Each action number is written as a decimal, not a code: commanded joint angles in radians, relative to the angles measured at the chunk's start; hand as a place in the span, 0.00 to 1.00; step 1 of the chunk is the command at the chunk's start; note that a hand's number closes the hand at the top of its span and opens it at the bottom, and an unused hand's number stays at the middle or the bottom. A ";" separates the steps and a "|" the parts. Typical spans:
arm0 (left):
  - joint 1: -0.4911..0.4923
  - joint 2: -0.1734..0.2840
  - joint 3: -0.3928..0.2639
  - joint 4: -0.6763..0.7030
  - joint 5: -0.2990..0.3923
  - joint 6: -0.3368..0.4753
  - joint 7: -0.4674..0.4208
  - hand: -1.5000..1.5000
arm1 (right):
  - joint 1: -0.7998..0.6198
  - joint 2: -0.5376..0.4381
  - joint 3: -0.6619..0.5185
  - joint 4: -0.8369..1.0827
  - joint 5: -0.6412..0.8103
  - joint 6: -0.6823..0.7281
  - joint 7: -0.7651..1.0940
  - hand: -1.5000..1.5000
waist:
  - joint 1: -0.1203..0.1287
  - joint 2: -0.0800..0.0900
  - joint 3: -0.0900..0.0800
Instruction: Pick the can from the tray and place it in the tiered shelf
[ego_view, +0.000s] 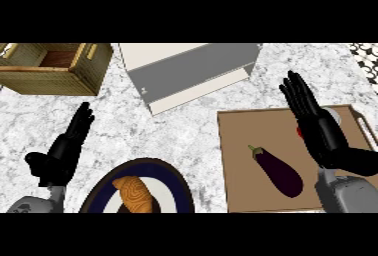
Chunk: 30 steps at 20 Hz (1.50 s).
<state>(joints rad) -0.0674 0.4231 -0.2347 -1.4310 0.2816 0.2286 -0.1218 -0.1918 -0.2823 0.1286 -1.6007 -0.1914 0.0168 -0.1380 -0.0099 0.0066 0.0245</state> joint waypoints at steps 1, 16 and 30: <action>-0.007 0.008 -0.004 0.024 -0.030 -0.010 0.015 0.50 | -0.056 -0.107 -0.131 0.040 -0.050 0.042 0.070 0.00 | 0.008 -0.006 -0.024; -0.052 -0.046 -0.129 0.084 -0.081 -0.054 0.176 0.50 | -0.228 -0.499 -0.339 0.766 -0.037 0.491 -0.142 0.00 | 0.039 0.006 -0.021; -0.004 -0.018 -0.076 0.109 -0.082 -0.091 0.124 0.50 | -0.325 -0.723 -0.026 0.402 0.359 0.565 0.117 0.00 | 0.018 -0.009 -0.029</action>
<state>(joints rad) -0.0629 0.4018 -0.3213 -1.3448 0.2009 0.1431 0.0055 -0.4924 -0.9496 0.0108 -1.0843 0.0102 0.6422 -0.0859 0.0130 -0.0029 -0.0022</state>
